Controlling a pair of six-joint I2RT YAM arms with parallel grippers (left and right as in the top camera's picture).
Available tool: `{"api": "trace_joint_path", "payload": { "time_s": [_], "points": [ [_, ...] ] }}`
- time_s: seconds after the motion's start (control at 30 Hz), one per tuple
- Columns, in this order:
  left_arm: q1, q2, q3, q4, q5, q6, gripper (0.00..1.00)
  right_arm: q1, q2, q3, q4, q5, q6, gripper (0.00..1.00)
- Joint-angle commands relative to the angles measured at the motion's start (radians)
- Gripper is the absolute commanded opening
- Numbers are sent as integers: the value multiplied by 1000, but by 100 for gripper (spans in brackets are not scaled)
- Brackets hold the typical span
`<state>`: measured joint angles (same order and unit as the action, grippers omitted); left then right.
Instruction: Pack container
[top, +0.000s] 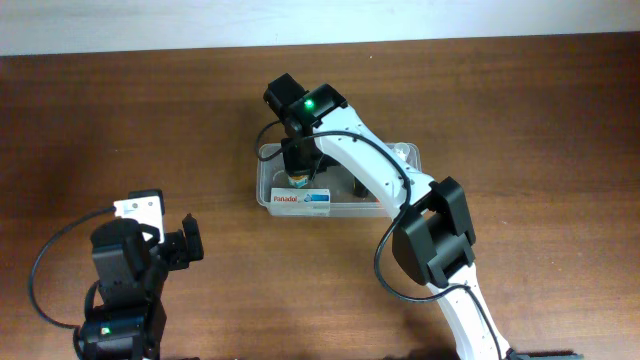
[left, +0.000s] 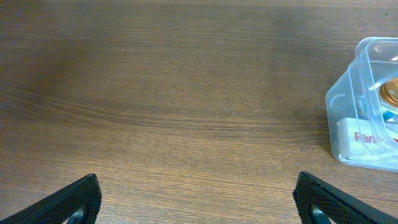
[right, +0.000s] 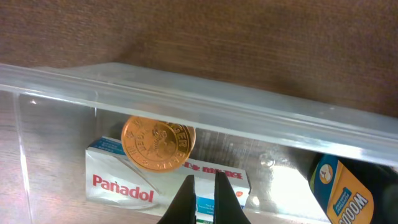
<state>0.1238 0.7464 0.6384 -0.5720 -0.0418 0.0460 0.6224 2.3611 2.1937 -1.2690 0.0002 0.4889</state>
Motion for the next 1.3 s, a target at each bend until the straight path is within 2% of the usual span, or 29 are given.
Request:
{"api": "trace_joint_path", "payload": {
  "time_s": [0.0, 0.2, 0.4, 0.87, 1.07, 1.27],
  "points": [
    [-2, 1, -1, 3, -7, 20, 99, -1, -29, 17, -3, 21, -13, 5],
    [-2, 1, -1, 3, -7, 19, 99, -2, -194, 17, -18, 65, -40, 5],
    [-2, 1, -1, 3, -7, 20, 99, -3, -436, 17, -54, 68, -92, 5],
    [-2, 1, -1, 3, -7, 19, 99, -1, -1038, 17, -330, 174, -92, 5],
    [-2, 1, -1, 3, -7, 20, 99, -1, -1355, 17, -430, 231, -92, 5],
    [-2, 1, -1, 3, -7, 20, 99, -1, -1596, 17, -430, 217, -92, 12]
  ]
}}
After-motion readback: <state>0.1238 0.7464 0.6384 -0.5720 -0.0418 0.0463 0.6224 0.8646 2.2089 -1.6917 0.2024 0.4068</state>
